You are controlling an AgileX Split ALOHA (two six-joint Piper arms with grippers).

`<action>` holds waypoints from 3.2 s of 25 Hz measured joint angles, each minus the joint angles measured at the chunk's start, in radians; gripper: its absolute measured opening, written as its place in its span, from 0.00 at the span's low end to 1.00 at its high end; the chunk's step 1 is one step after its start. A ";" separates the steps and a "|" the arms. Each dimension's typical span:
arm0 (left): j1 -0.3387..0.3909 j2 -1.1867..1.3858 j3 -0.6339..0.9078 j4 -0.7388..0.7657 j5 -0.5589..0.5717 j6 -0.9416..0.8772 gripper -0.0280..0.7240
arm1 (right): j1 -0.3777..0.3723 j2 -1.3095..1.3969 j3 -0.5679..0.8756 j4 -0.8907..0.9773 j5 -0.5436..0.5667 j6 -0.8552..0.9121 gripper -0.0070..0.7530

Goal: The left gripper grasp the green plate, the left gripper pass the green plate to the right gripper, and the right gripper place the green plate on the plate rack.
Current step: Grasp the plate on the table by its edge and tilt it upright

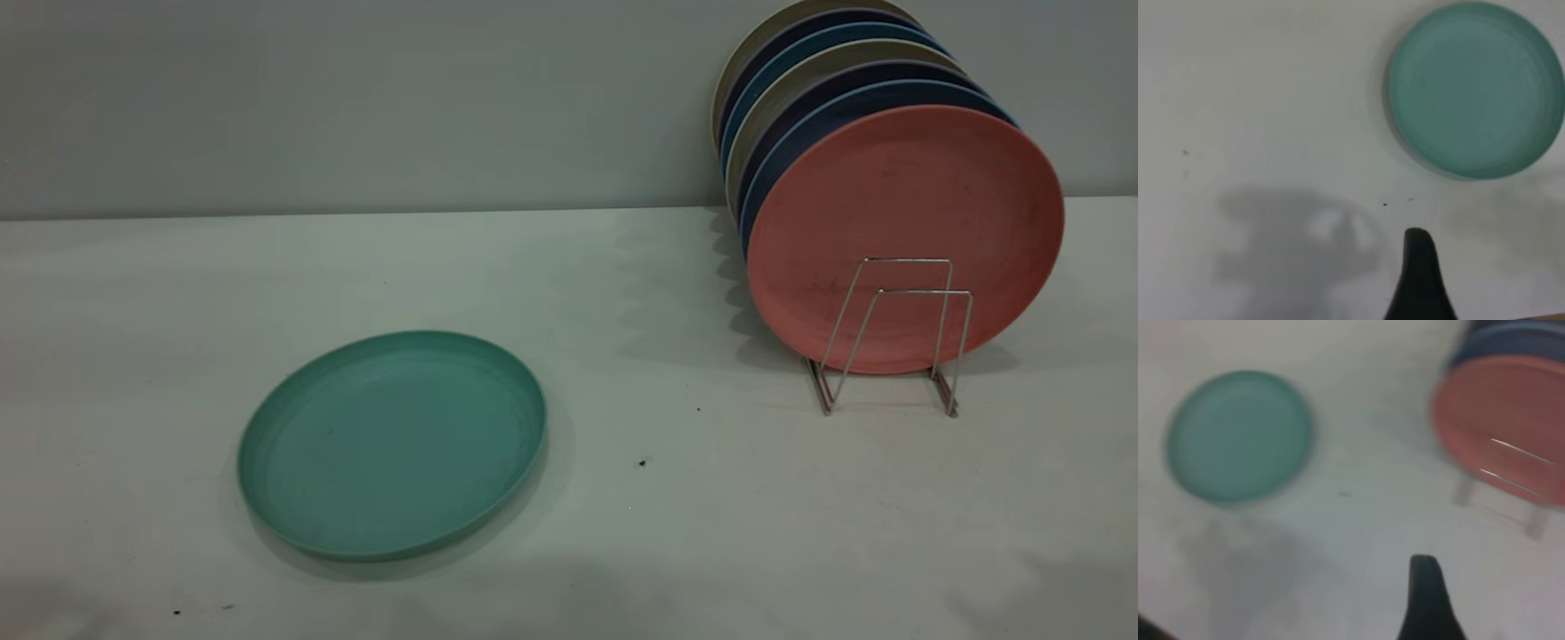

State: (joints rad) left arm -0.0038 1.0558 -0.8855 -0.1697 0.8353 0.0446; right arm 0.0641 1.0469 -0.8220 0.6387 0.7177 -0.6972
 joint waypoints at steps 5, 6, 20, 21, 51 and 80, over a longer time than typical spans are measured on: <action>0.000 0.185 -0.037 -0.016 -0.055 0.051 0.81 | 0.148 0.174 0.000 0.181 -0.079 -0.124 0.71; 0.000 0.215 -0.044 -0.016 -0.064 0.060 0.81 | 0.183 0.212 0.000 0.195 -0.089 -0.126 0.71; 0.132 0.834 -0.233 -0.093 -0.131 0.178 0.77 | 0.356 0.517 -0.009 0.445 -0.143 -0.216 0.71; 0.145 0.878 -0.259 -0.126 -0.128 0.210 0.77 | 0.356 0.517 -0.009 0.454 -0.143 -0.224 0.71; 0.129 1.276 -0.376 -0.731 -0.203 0.769 0.74 | 0.356 0.517 -0.009 0.493 -0.184 -0.241 0.71; 0.117 1.323 -0.379 -0.799 -0.204 0.771 0.39 | 0.356 0.517 -0.009 0.495 -0.188 -0.248 0.71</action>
State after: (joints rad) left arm 0.1127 2.3787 -1.2643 -0.9691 0.6312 0.8156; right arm 0.4202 1.5639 -0.8306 1.1339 0.5295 -0.9454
